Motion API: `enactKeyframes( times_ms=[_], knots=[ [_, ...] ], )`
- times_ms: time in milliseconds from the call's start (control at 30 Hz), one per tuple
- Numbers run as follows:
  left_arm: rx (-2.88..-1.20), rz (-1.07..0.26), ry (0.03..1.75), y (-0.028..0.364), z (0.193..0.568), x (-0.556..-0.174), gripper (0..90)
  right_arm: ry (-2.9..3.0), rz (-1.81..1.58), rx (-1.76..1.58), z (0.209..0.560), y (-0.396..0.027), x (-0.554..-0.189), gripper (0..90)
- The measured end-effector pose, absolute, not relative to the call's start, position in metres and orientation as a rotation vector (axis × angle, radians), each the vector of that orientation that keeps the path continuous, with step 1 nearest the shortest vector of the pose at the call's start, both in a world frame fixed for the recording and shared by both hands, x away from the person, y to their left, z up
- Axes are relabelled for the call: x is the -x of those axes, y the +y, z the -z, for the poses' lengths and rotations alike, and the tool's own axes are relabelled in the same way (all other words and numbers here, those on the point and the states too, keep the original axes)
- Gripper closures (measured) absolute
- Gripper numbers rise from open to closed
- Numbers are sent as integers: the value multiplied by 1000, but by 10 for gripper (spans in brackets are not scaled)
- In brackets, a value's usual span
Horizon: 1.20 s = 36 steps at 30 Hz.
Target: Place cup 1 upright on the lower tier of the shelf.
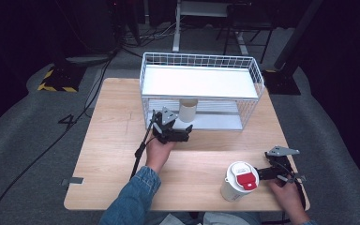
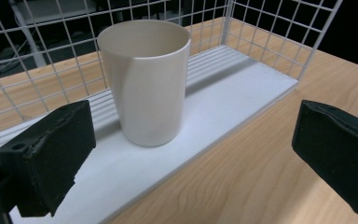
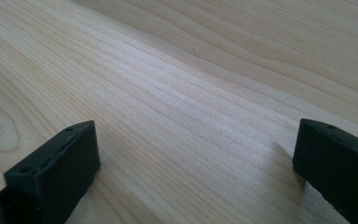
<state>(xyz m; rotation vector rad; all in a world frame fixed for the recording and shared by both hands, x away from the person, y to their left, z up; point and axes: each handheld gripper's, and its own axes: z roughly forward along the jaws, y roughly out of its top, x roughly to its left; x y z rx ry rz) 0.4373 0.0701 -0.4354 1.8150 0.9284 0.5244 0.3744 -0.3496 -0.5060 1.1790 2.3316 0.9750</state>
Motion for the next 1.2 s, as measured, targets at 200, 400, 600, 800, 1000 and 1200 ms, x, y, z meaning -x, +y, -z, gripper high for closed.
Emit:
enactKeyframes(
  times_ms=[200,400,600,800,1000,1200],
  knots=[
    [-1821,-519,919,85,428,-422,0,2332,-975,-1179,506,-350,-374,7],
    [-1831,-506,915,100,422,-407,0,2332,-975,-1179,506,-350,-374,6],
    [-1849,-530,893,115,421,-390,1,2331,-975,-1179,506,-350,-374,7],
    [-1829,-515,898,129,421,-373,1,2329,-970,-1181,506,-349,-375,6],
    [-1839,-508,893,141,421,-357,0,2329,-970,-1180,506,-349,-375,5],
    [-1880,-482,887,150,421,-344,1,2330,-970,-1181,506,-349,-375,5]
  ],
)
